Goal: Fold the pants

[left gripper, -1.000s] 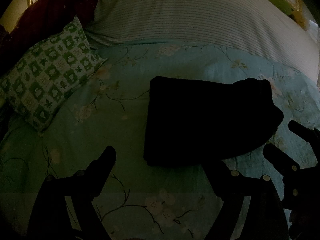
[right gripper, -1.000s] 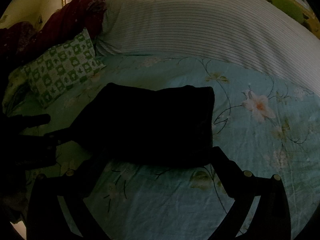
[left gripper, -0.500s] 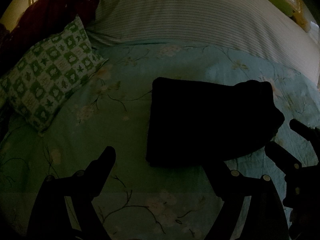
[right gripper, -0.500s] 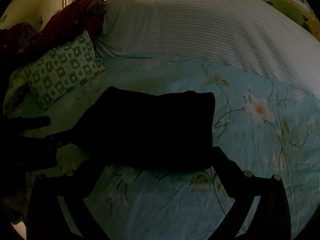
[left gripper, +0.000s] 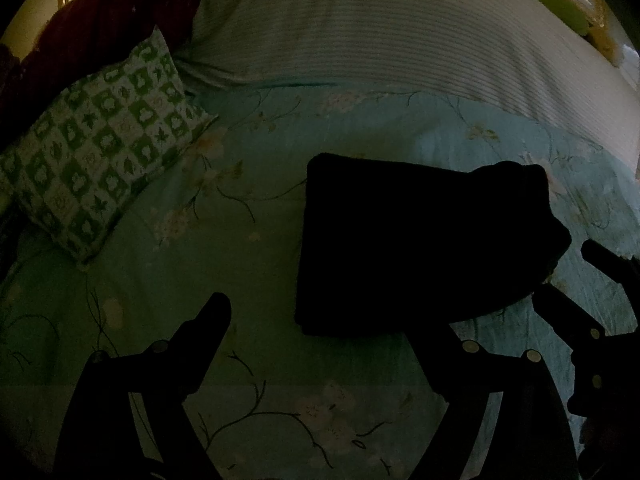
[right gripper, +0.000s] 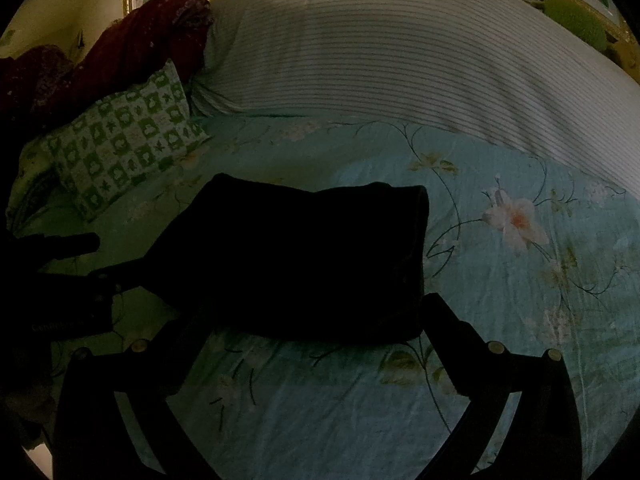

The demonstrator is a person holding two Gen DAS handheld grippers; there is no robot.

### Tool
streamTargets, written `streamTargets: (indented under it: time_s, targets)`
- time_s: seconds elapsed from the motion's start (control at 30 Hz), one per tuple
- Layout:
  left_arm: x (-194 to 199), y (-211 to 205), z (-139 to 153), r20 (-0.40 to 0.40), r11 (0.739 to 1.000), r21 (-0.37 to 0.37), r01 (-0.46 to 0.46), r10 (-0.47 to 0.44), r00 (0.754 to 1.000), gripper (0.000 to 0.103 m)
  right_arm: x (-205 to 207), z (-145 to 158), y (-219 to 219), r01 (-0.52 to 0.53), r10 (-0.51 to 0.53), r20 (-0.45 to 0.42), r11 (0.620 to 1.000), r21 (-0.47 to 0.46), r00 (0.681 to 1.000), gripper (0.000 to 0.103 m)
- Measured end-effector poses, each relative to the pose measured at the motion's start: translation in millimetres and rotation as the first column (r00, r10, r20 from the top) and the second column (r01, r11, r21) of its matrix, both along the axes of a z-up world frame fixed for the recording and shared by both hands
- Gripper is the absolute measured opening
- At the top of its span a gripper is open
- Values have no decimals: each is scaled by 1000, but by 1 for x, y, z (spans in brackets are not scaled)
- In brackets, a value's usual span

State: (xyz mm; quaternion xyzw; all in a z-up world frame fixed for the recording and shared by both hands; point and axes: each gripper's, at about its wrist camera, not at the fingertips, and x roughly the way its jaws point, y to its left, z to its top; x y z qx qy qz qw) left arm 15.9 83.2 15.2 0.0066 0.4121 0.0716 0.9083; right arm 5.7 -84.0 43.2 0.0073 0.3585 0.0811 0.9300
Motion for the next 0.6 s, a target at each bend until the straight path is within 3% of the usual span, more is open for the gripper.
streamTargets:
  time_s: [0.6]
  targets:
    - [6,6,1,-15,1000,-9,-15,14,1000,87,4,1,-2,1,-1,6,1000,0,1000,101]
